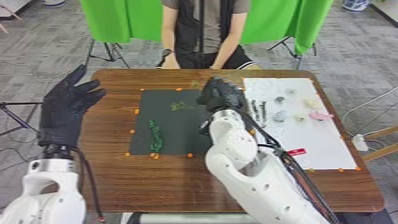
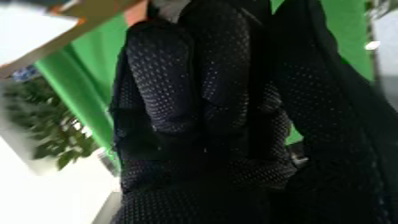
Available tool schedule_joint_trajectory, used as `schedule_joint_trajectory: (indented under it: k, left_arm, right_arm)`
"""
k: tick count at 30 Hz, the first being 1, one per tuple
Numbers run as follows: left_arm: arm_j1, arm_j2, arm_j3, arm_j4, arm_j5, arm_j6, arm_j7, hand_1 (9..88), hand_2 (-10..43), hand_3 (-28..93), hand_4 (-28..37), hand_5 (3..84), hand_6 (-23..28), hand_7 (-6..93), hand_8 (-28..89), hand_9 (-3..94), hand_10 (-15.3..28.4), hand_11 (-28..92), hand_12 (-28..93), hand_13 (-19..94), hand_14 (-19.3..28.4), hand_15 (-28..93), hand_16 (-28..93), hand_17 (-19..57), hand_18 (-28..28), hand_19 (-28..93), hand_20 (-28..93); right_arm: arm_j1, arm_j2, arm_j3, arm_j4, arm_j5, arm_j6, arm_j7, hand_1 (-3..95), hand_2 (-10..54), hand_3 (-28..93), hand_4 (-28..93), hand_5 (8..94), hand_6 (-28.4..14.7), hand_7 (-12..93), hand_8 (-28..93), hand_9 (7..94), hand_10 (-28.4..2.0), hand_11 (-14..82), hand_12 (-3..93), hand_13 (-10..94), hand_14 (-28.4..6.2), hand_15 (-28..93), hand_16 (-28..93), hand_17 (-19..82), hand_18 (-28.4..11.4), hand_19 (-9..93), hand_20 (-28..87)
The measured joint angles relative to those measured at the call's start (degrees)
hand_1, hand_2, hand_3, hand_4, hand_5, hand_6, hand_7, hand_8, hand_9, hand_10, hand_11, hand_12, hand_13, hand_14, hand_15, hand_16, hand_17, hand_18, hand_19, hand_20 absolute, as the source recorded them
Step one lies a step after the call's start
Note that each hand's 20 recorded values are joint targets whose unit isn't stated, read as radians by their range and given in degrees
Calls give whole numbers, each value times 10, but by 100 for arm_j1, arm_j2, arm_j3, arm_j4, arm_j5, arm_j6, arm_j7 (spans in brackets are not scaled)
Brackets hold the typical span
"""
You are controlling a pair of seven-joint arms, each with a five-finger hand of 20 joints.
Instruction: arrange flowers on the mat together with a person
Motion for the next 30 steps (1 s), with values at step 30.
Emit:
schedule_joint_trajectory:
  k: [30]
  left_arm:
    - [-215,33,73,74,25,-94,-85,226,66,765,-260,368,85,85,-77,378,203,304,94,307,269,585,-107,-21,284,653,127]
  right_arm:
    - [-227,-134,-779,70,-190,-1677,219,441,-69,652,-270,903,13,192,-40,930,-116,421,226,793,-122,710,191,244,-234,809,76]
